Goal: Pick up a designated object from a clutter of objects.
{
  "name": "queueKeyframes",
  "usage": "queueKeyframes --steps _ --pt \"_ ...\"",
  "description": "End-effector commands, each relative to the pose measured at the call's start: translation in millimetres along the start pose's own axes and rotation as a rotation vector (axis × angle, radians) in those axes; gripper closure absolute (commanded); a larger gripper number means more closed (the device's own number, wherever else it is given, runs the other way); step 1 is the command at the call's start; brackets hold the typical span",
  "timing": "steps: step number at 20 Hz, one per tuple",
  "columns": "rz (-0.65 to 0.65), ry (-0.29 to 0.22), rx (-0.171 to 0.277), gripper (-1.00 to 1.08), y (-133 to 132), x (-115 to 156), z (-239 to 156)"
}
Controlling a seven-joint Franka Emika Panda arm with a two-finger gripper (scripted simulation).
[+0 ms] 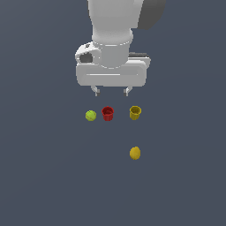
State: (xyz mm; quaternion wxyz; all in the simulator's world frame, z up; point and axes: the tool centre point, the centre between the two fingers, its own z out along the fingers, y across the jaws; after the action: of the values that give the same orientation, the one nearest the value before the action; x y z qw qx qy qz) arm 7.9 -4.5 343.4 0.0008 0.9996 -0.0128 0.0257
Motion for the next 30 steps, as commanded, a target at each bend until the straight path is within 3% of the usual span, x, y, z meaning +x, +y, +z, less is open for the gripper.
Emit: queueKeyframes --steps 1,12,23,30 --pt "0.015 -0.002 0.000 -0.92 1 -2 9" --pt "0.152 -0.016 0.000 -0.92 11 -29 85" --pt "0.355 -0.036 -0.004 -0.92 24 -94 182" --pt "0.451 -0.045 -0.009 -0.92 28 -134 219"
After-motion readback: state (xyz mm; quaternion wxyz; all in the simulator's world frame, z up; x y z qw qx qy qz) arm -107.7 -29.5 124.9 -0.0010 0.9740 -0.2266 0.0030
